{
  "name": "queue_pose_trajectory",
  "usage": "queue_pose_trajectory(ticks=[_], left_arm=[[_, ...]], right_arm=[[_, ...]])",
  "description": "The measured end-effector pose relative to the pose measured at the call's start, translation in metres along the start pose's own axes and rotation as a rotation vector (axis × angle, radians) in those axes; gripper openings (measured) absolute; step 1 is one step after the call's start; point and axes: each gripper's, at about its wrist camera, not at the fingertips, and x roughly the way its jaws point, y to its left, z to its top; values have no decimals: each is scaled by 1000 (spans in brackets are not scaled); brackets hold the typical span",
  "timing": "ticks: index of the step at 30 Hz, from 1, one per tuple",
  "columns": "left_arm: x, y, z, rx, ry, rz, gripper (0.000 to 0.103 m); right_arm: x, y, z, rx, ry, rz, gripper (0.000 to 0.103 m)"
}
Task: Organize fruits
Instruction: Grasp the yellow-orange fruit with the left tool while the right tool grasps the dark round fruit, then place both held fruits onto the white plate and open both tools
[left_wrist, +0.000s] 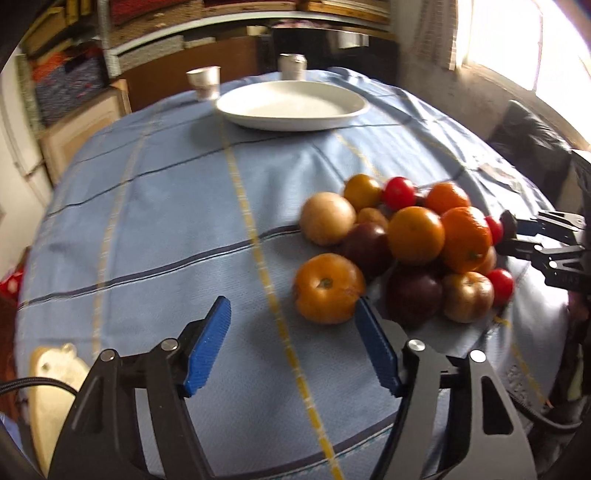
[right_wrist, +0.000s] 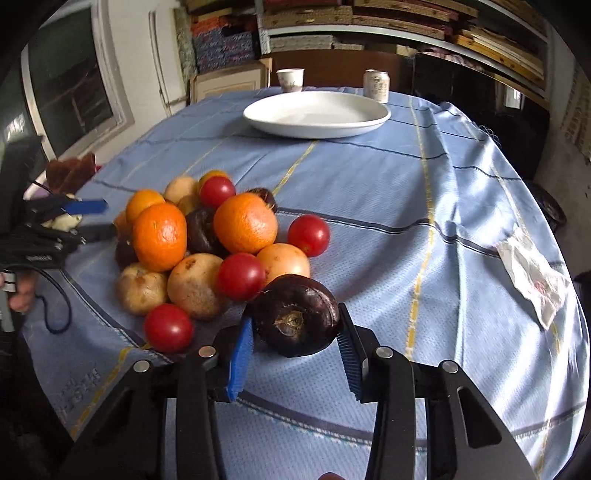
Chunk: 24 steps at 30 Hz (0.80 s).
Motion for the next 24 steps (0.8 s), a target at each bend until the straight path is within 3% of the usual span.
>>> queue_pose_trajectory(ticks=[5,11,14,18,24], left_arm=[[18,-5,8,29,23,-69,66],[32,-7,11,12,51,-119,45],[30,-7,10,8,55,-124,44],[13,7,24,-31,43,-148,44],[-11,18,95,-48,-66,-105,44]], right_arm=[[-11,-4,-1,21,-21,17,43],[-13,-7,2,19,-21,12,43],[-14,-12,8,25,-22,33,43],[-16,-16,34,16,-43,80,43],[-1,-25,112,38,-114,180,43]])
